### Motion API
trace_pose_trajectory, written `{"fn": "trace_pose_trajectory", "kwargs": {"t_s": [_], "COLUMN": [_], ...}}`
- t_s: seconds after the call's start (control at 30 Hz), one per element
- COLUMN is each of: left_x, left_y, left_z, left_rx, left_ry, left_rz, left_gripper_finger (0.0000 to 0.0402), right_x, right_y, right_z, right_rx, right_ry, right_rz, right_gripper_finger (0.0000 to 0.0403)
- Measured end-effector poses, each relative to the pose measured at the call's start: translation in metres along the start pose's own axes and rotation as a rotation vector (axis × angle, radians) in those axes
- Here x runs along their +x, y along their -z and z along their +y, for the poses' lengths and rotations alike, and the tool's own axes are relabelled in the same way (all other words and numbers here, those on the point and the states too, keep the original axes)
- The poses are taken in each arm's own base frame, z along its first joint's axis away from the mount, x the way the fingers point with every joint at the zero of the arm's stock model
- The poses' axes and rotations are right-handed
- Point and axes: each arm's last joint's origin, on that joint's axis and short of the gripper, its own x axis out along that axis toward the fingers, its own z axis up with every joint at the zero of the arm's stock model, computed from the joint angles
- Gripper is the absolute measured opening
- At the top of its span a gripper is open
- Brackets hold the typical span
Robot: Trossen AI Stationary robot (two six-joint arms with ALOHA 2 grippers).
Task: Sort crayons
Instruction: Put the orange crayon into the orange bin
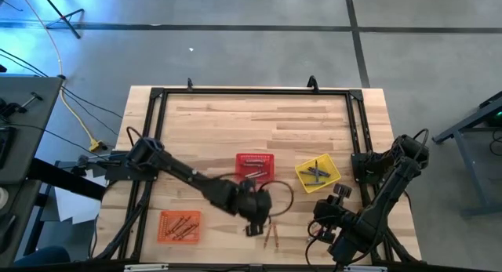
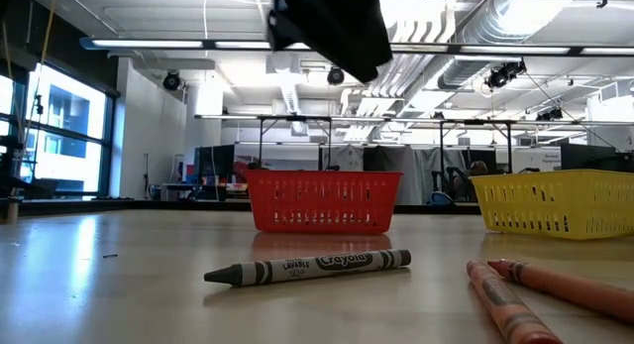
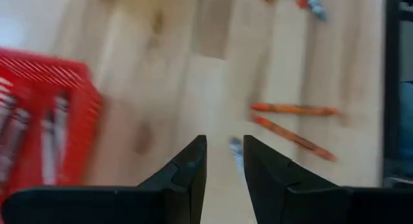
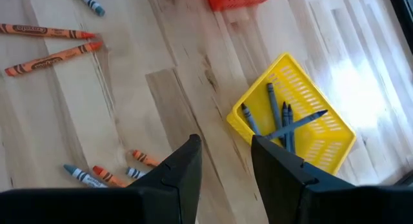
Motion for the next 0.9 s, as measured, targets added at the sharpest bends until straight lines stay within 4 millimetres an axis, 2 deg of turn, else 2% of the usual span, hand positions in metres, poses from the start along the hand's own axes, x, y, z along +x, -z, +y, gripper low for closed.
{"fn": "trace_pose_trajectory", "kwargs": {"t_s": [0.17, 0.4, 0.57, 0.73, 0.9], "left_x": [-0.006, 0.002, 0.022, 0.042, 0.052], "left_y": [0.014, 0.023, 0.025, 0.024, 0.029], "left_z": [-0.022, -0.039, -0.04, -0.047, -0.049], "left_rx": [-0.048, -0.007, 0.004, 0.037, 0.071], "left_ry": [0.03, 0.085, 0.133, 0.219, 0.223], "left_rz": [0.007, 0.011, 0.052, 0.023, 0.037], "left_gripper_finger": [0.009, 0.009, 0.0091, 0.01, 0.0115], "right_x": [0.0, 0.002, 0.005, 0.007, 0.006], "right_y": [-0.001, -0.004, -0.011, -0.016, -0.017], "right_z": [0.0, 0.003, 0.005, 0.008, 0.013], "right_rx": [0.006, 0.036, 0.078, 0.144, 0.169], "right_ry": [0.0, -0.028, -0.045, -0.085, -0.134], "right_rz": [0.0, -0.025, -0.045, -0.056, -0.051], "right_gripper_finger": [0.0128, 0.0128, 0.0128, 0.0128, 0.0128]}}
